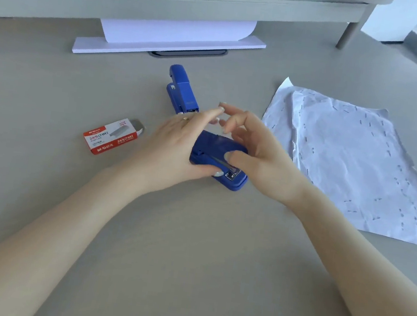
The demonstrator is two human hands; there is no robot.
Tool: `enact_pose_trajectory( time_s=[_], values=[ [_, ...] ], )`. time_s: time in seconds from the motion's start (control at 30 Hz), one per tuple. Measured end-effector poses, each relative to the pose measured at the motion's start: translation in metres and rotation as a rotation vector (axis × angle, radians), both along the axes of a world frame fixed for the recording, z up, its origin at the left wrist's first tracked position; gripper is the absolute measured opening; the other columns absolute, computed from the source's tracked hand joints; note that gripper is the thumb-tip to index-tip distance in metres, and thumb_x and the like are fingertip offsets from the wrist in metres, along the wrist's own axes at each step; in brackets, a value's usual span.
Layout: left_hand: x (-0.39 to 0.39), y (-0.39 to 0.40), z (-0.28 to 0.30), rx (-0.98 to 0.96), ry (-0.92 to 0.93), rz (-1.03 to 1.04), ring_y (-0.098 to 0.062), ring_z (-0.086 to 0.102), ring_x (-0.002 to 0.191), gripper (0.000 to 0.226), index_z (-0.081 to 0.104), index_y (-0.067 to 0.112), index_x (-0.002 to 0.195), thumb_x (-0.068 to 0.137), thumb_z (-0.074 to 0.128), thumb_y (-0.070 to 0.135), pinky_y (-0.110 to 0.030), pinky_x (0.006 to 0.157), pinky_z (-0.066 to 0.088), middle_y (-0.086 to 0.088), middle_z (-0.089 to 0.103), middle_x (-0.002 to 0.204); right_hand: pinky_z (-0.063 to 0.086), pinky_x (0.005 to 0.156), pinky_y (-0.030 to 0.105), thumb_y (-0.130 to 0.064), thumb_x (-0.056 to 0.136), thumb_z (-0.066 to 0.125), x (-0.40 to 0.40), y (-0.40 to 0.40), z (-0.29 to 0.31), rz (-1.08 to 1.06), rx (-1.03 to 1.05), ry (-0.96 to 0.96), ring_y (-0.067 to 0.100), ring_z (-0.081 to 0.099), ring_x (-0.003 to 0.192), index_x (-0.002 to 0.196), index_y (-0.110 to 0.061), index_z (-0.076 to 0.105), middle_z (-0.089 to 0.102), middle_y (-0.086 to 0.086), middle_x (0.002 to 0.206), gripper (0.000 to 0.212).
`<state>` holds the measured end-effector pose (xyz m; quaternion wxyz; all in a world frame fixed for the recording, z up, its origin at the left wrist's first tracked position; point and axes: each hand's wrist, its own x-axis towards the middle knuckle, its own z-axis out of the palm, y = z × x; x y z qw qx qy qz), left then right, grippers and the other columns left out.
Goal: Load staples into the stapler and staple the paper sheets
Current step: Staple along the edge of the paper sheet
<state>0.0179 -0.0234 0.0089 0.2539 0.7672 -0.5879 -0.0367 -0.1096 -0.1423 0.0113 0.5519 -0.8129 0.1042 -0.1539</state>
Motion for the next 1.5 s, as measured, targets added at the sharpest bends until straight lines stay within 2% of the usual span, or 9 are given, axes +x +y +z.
enact_pose_trajectory(
  time_s=[0.07,0.13,0.27,0.47,0.73,1.17,1.37,1.43,1.5],
  values=[
    [-0.004,-0.008,-0.003,0.013,-0.044,-0.04,-0.017,0.046,0.114,0.062,0.041,0.025,0.132,0.077,0.069,0.033,-0.018,0.083,0.027,0.005,0.055,0.122,0.031,0.093,0.004,-0.014,0.081,0.059,-0.018,-0.013,-0.001,-0.108,-0.105,0.053,-0.007,0.03,0.131,0.107,-0.03,0.048,0.035,-0.018,0.144,0.032],
    [-0.003,-0.012,-0.007,-0.037,-0.091,-0.037,-0.02,0.05,0.104,0.044,0.052,0.022,0.119,0.079,0.067,0.03,-0.024,0.082,0.033,0.003,0.059,0.109,0.023,0.087,-0.005,-0.023,0.082,0.065,-0.04,-0.026,-0.001,-0.182,-0.277,0.165,-0.013,0.026,0.124,0.119,-0.034,0.046,0.031,-0.024,0.143,0.043],
    [-0.001,-0.014,-0.013,-0.071,-0.172,0.033,-0.025,0.054,0.09,0.032,0.058,0.017,0.102,0.077,0.067,0.034,-0.036,0.077,0.043,0.0,0.063,0.094,0.029,0.089,0.01,-0.038,0.077,0.068,-0.077,-0.041,-0.011,-0.269,-0.532,0.41,-0.002,0.035,0.125,0.122,-0.037,0.049,0.038,-0.028,0.135,0.049],
    [-0.007,-0.015,-0.015,-0.136,-0.106,0.215,-0.024,0.052,0.078,0.03,0.054,0.013,0.088,0.077,0.066,0.038,-0.038,0.064,0.044,0.0,0.059,0.082,0.051,0.069,0.031,-0.036,0.079,0.063,-0.077,-0.046,-0.015,-0.406,-0.78,0.337,0.012,0.064,0.089,0.087,-0.029,0.062,0.065,-0.018,0.111,0.011],
    [-0.021,-0.028,-0.018,-0.19,-0.139,0.329,-0.023,0.048,0.073,0.032,0.048,0.01,0.082,0.079,0.065,0.037,-0.029,0.048,0.024,-0.001,0.056,0.075,0.05,0.065,0.033,-0.023,0.086,0.053,-0.05,-0.045,-0.012,-0.492,-0.776,0.271,0.018,0.065,0.064,0.079,-0.018,0.064,0.067,-0.004,0.087,0.014],
    [-0.023,-0.048,-0.027,-0.3,-0.136,0.363,-0.027,0.054,0.071,0.025,0.058,0.011,0.084,0.076,0.068,0.032,-0.029,0.057,0.034,-0.003,0.064,0.075,0.037,0.054,0.029,-0.017,0.089,0.043,-0.017,-0.036,-0.021,-0.484,-0.981,0.277,0.027,0.059,0.062,0.079,-0.012,0.067,0.061,0.004,0.084,0.026],
    [-0.021,-0.047,-0.029,-0.304,-0.135,0.362,-0.027,0.054,0.073,0.024,0.059,0.012,0.086,0.077,0.067,0.033,-0.032,0.059,0.039,-0.002,0.064,0.076,0.03,0.042,0.019,-0.009,0.061,0.061,-0.007,-0.032,-0.026,-0.602,-1.127,0.171,0.02,0.032,0.034,0.046,-0.018,0.061,0.055,-0.002,0.051,0.017],
    [-0.022,-0.048,-0.028,-0.308,-0.15,0.351,-0.028,0.054,0.072,0.025,0.059,0.011,0.086,0.077,0.067,0.032,-0.032,0.059,0.038,-0.003,0.063,0.076,0.035,0.046,0.02,-0.014,0.062,0.06,-0.008,-0.032,-0.03,-0.579,-1.139,0.128,0.02,0.034,0.039,0.053,-0.021,0.067,0.059,-0.002,0.059,0.014],
    [-0.022,-0.048,-0.028,-0.312,-0.155,0.349,-0.028,0.053,0.071,0.024,0.059,0.011,0.086,0.077,0.068,0.031,-0.03,0.059,0.035,-0.004,0.063,0.076,0.048,0.068,0.032,-0.021,0.07,0.056,-0.014,-0.035,-0.032,-0.447,-1.056,0.124,0.022,0.056,0.061,0.079,-0.025,0.074,0.065,-0.001,0.085,0.02]
  ],
)
